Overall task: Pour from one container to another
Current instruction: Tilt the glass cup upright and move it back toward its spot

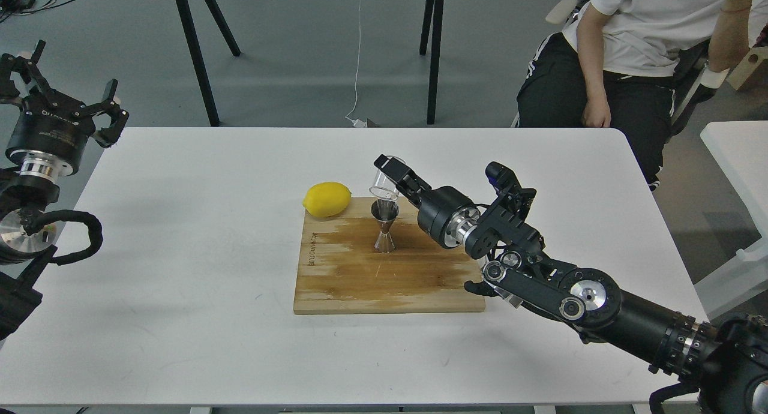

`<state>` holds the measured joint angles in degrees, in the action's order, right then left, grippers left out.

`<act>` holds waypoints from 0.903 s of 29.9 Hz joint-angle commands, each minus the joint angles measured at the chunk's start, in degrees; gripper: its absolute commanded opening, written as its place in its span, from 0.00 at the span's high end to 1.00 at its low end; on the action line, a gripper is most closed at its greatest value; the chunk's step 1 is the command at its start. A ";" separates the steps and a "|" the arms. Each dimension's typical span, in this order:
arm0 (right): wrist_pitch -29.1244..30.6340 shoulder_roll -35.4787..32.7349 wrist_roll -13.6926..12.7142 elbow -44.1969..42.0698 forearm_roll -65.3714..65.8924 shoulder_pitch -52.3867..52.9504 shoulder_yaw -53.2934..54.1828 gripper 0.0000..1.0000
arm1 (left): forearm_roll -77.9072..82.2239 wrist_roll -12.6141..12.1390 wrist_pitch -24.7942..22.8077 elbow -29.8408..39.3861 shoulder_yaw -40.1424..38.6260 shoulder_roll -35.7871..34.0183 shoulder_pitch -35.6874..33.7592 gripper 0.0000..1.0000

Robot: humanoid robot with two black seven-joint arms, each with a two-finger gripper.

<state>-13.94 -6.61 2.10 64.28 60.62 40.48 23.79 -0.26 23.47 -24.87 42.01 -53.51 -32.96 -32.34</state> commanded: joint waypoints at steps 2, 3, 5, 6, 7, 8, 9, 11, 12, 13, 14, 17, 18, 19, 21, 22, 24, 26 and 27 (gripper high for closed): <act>0.14 -2.35 -0.43 2.42 -5.31 -0.84 2.65 0.71 | -0.09 0.00 -0.09 0.00 -0.01 0.00 0.08 0.00; 0.31 -2.61 -0.43 3.21 -7.86 -1.02 3.71 0.71 | -0.09 0.00 -0.09 0.00 -0.01 0.00 0.08 0.00; 0.58 -4.01 -0.52 4.62 -13.57 -1.54 5.65 0.71 | -0.09 0.00 -0.09 0.00 -0.01 0.00 0.08 0.00; 0.58 -5.24 -0.52 5.32 -16.47 -1.89 6.96 0.70 | -0.09 0.00 -0.09 0.00 -0.01 0.00 0.08 0.00; 0.67 -6.38 -0.61 5.94 -19.20 -2.25 8.36 0.71 | -0.09 0.00 -0.09 0.00 -0.01 0.00 0.08 0.00; 0.75 -7.18 -0.61 6.47 -21.66 -2.77 9.77 0.70 | -0.09 0.00 -0.09 0.00 -0.01 0.00 0.00 0.00; 0.75 -7.97 -0.70 6.99 -24.73 -3.73 11.61 0.70 | -0.09 0.00 -0.09 0.00 -0.01 0.00 0.00 0.00; 1.02 -9.29 -0.78 7.35 -31.06 -5.93 15.13 0.70 | -0.09 0.00 -0.09 0.00 -0.01 0.00 0.08 0.00; 1.63 -9.99 -0.78 7.35 -34.31 -7.07 16.89 0.70 | -0.09 0.00 -0.09 0.00 -0.01 0.00 0.00 0.00; 2.33 -10.52 -0.87 7.35 -37.04 -8.04 18.56 0.70 | -0.09 0.00 -0.09 0.00 -0.01 0.00 0.00 0.00; 3.38 -11.05 -1.05 7.26 -39.94 -9.27 20.23 0.70 | -0.09 0.00 -0.09 0.00 -0.01 0.00 0.08 0.00; 6.72 -12.63 -2.36 5.95 -49.33 -12.87 26.55 0.70 | -0.09 0.00 -0.09 0.00 -0.01 0.00 0.08 0.00; 7.95 -12.98 -3.24 5.07 -53.03 -14.10 29.09 0.70 | -0.09 0.00 -0.09 0.00 -0.01 0.09 0.08 0.00; 9.70 -12.99 -4.55 3.85 -57.93 -15.86 31.73 0.70 | -0.09 0.00 -0.09 0.00 -0.01 0.09 0.08 0.00; 13.30 -12.90 -6.49 1.21 -66.38 -18.85 35.26 0.70 | -0.09 0.00 -0.09 0.00 -0.01 0.09 0.08 0.00; 14.89 -12.72 -6.93 -0.28 -69.55 -20.08 36.49 0.70 | -0.09 0.00 -0.09 0.00 -0.01 0.09 0.17 0.00; 18.40 -12.46 -7.02 -3.53 -75.88 -22.37 38.25 0.70 | -0.09 0.00 -0.09 0.00 -0.01 0.09 0.26 0.00; 21.13 -12.37 -7.11 -6.43 -81.25 -23.95 38.87 0.70 | -0.09 0.00 -0.09 0.00 0.07 0.09 0.26 0.00; 22.62 -12.28 -7.29 -7.84 -83.89 -24.48 38.79 0.69 | -0.09 -0.09 -0.09 0.00 0.08 0.18 0.26 0.00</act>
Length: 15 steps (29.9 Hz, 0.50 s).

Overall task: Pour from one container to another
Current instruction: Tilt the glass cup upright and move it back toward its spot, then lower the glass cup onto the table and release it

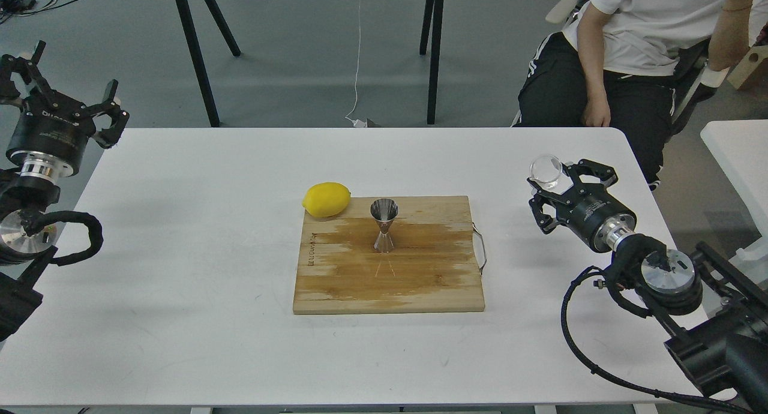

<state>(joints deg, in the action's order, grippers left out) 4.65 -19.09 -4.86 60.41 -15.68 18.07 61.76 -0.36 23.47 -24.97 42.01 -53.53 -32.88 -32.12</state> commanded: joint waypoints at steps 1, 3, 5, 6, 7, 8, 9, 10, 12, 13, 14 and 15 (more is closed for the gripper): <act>5.18 0.28 -0.50 -5.11 -9.26 -2.33 0.64 0.69 | 0.00 -0.09 0.01 0.00 0.09 0.09 -0.05 0.00; 6.77 1.25 -1.38 -8.18 -10.60 -2.42 0.12 0.68 | 0.00 -0.18 0.01 0.09 0.09 0.09 -0.14 0.00; 7.39 3.44 -3.22 -11.00 -10.69 -2.34 0.37 0.68 | 0.00 -0.27 0.01 0.09 0.09 0.09 -0.32 0.00; 7.48 4.32 -4.01 -11.88 -10.60 -2.33 0.64 0.68 | 0.09 -0.27 0.01 0.09 0.09 0.09 -0.32 0.00; 7.82 5.02 -4.45 -12.85 -10.60 -2.33 0.73 0.68 | 0.00 -0.27 0.01 0.09 0.09 0.09 -0.32 0.00; 8.61 5.46 -4.72 -13.99 -10.60 -2.33 0.64 0.68 | 0.09 -0.27 0.01 0.09 0.09 0.01 -0.32 0.00; 9.40 5.82 -4.72 -15.39 -10.60 -2.25 0.47 0.68 | 0.00 -0.27 0.01 0.09 0.09 0.01 -0.32 0.00; 9.93 6.08 -4.72 -16.62 -10.60 -2.16 0.47 0.68 | 0.00 -0.27 0.01 0.09 0.09 0.01 -0.32 0.00; 10.46 7.05 -4.63 -18.74 -10.60 -2.16 1.08 0.67 | 0.09 -0.27 0.01 0.09 0.09 0.09 -0.23 0.00; 10.64 7.66 -4.55 -19.62 -10.69 -2.07 1.25 0.65 | 0.09 -0.27 0.01 0.09 0.09 0.09 -0.23 0.00; 10.73 8.45 -4.37 -20.76 -10.77 -2.07 1.43 0.63 | 0.09 -0.27 0.01 0.09 0.09 0.18 -0.14 0.00; 10.82 8.89 -4.28 -21.46 -10.78 -2.07 1.95 0.62 | 0.09 -0.27 0.01 0.09 0.09 0.18 -0.14 0.00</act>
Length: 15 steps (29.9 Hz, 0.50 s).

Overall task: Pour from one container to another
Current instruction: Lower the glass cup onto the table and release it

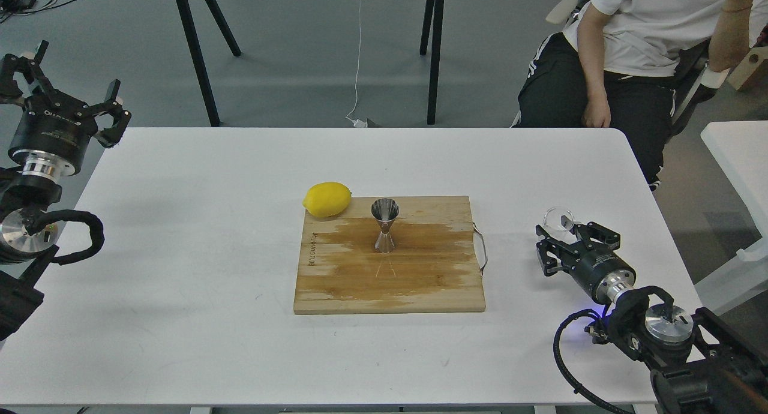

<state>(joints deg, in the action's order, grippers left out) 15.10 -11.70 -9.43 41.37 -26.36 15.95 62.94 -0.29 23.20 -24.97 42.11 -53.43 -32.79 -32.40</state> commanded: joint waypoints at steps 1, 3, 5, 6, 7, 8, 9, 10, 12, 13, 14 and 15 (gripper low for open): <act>0.72 1.86 0.29 -2.95 -0.10 0.04 1.65 0.61 | 0.03 0.00 0.01 -0.01 -0.01 0.09 0.15 0.00; 1.60 2.21 0.21 -2.96 -0.10 -0.04 3.32 0.60 | 0.03 0.00 0.01 -0.01 -0.01 0.09 -0.03 0.00; 1.87 2.30 0.29 -2.96 -0.18 -0.05 3.68 0.56 | 0.03 0.00 0.01 -0.01 -0.01 0.00 -0.03 0.00; 1.78 2.30 0.29 -2.96 -0.19 -0.13 3.68 0.54 | 0.03 0.00 0.01 -0.01 -0.01 0.00 -0.03 0.00; 1.60 2.30 0.38 -2.96 -0.19 -0.13 3.68 0.51 | 0.03 -0.08 0.01 -0.01 -0.01 -0.17 -0.03 0.00; 1.52 2.30 0.47 -3.04 -0.19 -0.22 3.68 0.48 | 0.03 0.00 0.01 -0.01 -0.01 -0.17 -0.03 0.00; 1.52 2.30 0.56 -3.05 -0.10 -0.31 3.68 0.44 | 0.03 -0.08 0.01 -0.01 -0.01 -0.26 -0.12 0.00; 1.52 2.30 0.56 -3.05 -0.18 -0.31 3.68 0.43 | 0.03 0.00 0.01 -0.01 -0.01 -0.35 -0.12 0.00; 1.52 2.30 0.73 -3.05 -0.19 -0.40 3.76 0.42 | 0.03 -0.08 0.01 -0.01 -0.01 -0.35 -0.20 0.00; 1.52 2.30 0.82 -3.05 -0.19 -0.40 3.76 0.39 | 0.03 -0.08 0.01 -0.01 -0.01 -0.44 -0.21 0.00; 1.52 2.30 0.91 -3.05 -0.19 -0.40 3.76 0.37 | 0.03 -0.08 0.01 -0.01 -0.01 -0.35 -0.21 0.00; 1.52 2.30 0.91 -3.05 -0.27 -0.40 3.76 0.36 | 0.03 -0.08 0.01 -0.01 -0.01 -0.35 -0.21 0.00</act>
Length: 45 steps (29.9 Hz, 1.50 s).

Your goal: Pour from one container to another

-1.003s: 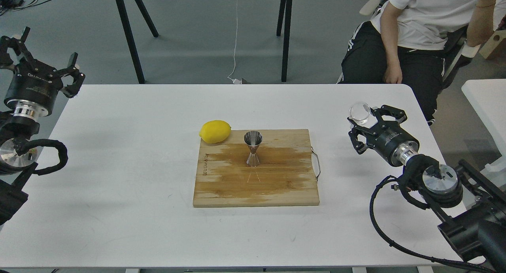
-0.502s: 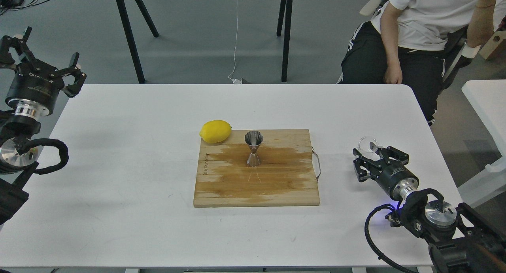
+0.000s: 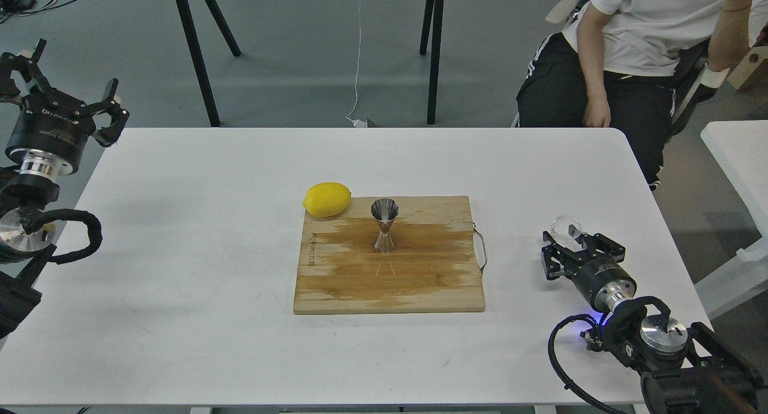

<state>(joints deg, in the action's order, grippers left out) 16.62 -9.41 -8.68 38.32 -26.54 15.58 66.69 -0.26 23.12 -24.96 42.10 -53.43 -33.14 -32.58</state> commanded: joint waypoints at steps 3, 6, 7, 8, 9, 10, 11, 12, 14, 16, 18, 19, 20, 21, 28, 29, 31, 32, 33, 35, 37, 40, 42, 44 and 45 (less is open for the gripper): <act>-0.01 0.00 0.24 -0.09 -0.09 -0.02 0.01 0.30 | 0.00 0.00 0.00 0.00 -0.01 0.09 -0.03 0.00; 0.08 0.00 0.33 -0.09 -0.09 -0.02 0.01 0.23 | 0.00 0.00 0.00 0.00 -0.01 0.27 -0.03 0.00; 0.34 0.00 0.24 -0.09 -0.09 -0.11 0.01 0.25 | 0.00 0.00 0.00 0.00 -0.01 0.27 -0.03 0.00; 0.43 0.00 0.24 -0.09 -0.09 -0.19 0.01 0.32 | 0.00 0.00 0.09 0.00 -0.01 0.27 -0.03 0.00; 0.43 0.00 0.24 -0.09 -0.09 -0.28 0.01 0.39 | 0.00 0.00 0.00 0.00 -0.01 0.27 -0.03 0.00; 0.43 0.00 0.24 -0.09 -0.09 -0.28 0.01 0.49 | 0.00 0.00 0.00 0.00 -0.01 0.27 -0.03 0.00; 0.52 0.00 0.24 -0.09 -0.09 -0.28 0.01 0.58 | 0.00 0.00 0.09 0.00 -0.01 0.18 -0.03 0.00; 0.44 0.09 0.33 -0.18 -0.09 -0.20 0.10 0.64 | 0.00 0.00 0.09 0.00 -0.01 0.18 -0.03 0.00; 0.35 0.09 0.41 -0.18 -0.09 -0.11 0.54 0.65 | 0.00 0.00 0.09 0.00 -0.01 0.27 -0.03 0.00; 0.08 0.44 0.50 -0.26 -0.09 -0.11 1.59 0.65 | 0.00 0.00 0.09 0.00 -0.01 0.27 -0.03 0.00; -0.27 1.05 0.59 -1.40 -0.09 0.07 1.95 0.52 | 0.00 0.00 0.09 0.00 -0.01 0.36 -0.03 0.00; -0.44 1.23 0.59 -2.02 -0.09 0.16 1.95 0.44 | 0.00 0.00 0.18 0.00 -0.01 0.45 -0.03 0.00; -0.53 1.32 0.59 -2.63 -0.09 0.24 1.95 0.37 | 0.00 0.00 0.18 0.00 -0.01 0.45 -0.03 0.00; -0.53 1.49 0.59 -3.07 -0.18 0.33 1.95 0.35 | 0.00 0.00 0.09 0.09 -0.01 0.45 -0.03 0.00; -0.45 1.67 0.68 -2.99 -0.18 0.33 2.04 0.20 | 0.00 0.00 0.09 0.09 -0.01 0.18 -0.03 0.00; -0.44 1.67 0.68 -2.90 -0.18 0.33 2.04 0.18 | 0.00 0.00 0.09 0.09 -0.01 0.18 -0.03 0.00; -0.44 1.67 0.76 -2.81 -0.18 0.33 2.04 0.15 | 0.00 0.00 0.09 0.00 -0.01 0.27 -0.03 0.00; -0.44 1.67 0.94 -2.64 -0.18 0.33 2.04 0.11 | 0.00 0.00 0.09 0.09 -0.01 0.27 -0.03 0.00; -0.36 1.67 0.94 -2.46 -0.18 0.33 2.04 0.09 | 0.00 0.00 0.09 0.09 -0.01 0.27 -0.12 0.00; -0.01 1.67 0.94 -1.94 -0.27 0.33 1.95 0.06 | 0.00 0.00 0.09 0.09 -0.01 0.27 -0.12 0.00; 0.69 1.67 0.85 -1.15 -0.35 0.16 1.95 0.05 | 0.00 0.00 0.09 0.09 -0.01 0.27 -0.12 0.00; 4.81 0.88 1.12 2.01 -0.27 -0.54 1.95 0.03 | 0.00 0.00 0.00 0.09 -0.01 0.18 -0.12 0.00; 9.38 -0.61 1.47 3.07 -0.27 -1.07 2.04 0.03 | 0.00 0.00 0.00 0.09 -0.01 0.10 -0.03 0.00; 11.38 -1.58 1.56 3.16 -0.27 -0.90 1.95 0.03 | 0.00 0.09 0.00 0.09 -0.01 0.10 -0.03 0.00; 11.38 -2.01 1.56 3.16 -0.27 -0.55 1.95 0.03 | 0.00 0.09 0.00 0.18 -0.01 0.10 -0.12 0.00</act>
<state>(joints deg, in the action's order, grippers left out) 26.01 -10.12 -7.24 41.14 -26.83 14.71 68.67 -0.26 23.12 -24.95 42.19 -53.44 -32.96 -32.67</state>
